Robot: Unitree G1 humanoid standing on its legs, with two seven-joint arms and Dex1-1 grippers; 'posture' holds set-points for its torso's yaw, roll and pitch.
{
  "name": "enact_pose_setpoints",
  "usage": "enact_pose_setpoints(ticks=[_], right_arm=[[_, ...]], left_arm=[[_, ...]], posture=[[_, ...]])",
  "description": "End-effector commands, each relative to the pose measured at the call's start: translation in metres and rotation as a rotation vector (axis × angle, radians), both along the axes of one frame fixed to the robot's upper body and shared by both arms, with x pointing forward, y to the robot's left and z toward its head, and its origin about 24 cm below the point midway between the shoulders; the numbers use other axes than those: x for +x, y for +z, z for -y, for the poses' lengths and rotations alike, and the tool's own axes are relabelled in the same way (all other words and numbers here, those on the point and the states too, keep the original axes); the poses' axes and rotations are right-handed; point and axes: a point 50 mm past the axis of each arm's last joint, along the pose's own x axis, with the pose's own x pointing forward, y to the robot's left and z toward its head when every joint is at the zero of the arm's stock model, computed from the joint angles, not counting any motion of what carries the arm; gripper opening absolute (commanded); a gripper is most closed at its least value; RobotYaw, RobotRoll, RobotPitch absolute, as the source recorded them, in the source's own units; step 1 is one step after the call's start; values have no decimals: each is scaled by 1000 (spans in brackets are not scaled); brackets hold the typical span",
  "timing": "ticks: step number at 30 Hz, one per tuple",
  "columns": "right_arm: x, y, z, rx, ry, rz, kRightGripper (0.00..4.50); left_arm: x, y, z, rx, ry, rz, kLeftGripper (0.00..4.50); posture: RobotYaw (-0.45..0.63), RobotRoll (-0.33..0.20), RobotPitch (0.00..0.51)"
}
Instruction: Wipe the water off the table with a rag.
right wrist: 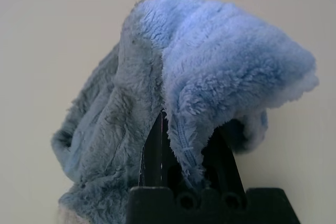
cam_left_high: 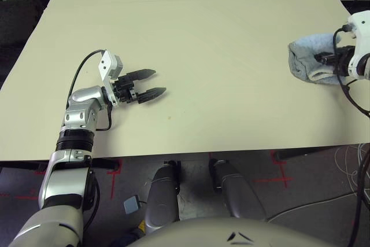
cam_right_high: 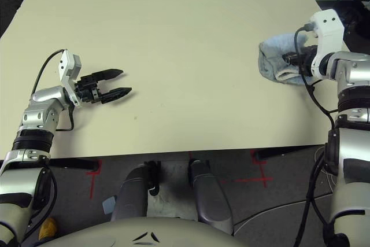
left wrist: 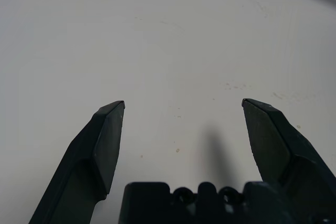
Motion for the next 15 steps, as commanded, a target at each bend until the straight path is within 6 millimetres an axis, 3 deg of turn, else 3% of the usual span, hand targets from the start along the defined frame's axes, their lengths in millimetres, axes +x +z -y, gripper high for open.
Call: enact_pose_setpoints(ticks=[1, 9, 15], right_arm=[[-3, -1, 9, -71, -35, 16, 1313], [-8, 26, 25, -163, -112, 163, 4391], [-10, 43, 32, -167, -182, 357, 4454]], left_arm=[[-1, -1, -5, 19, 6, -6, 4500], [0, 5, -12, 10, 56, 18, 4500], [8, 13, -20, -26, 186, 81, 4500]], posture=[[-169, 0, 212], [-161, 0, 212], [-154, 0, 209]])
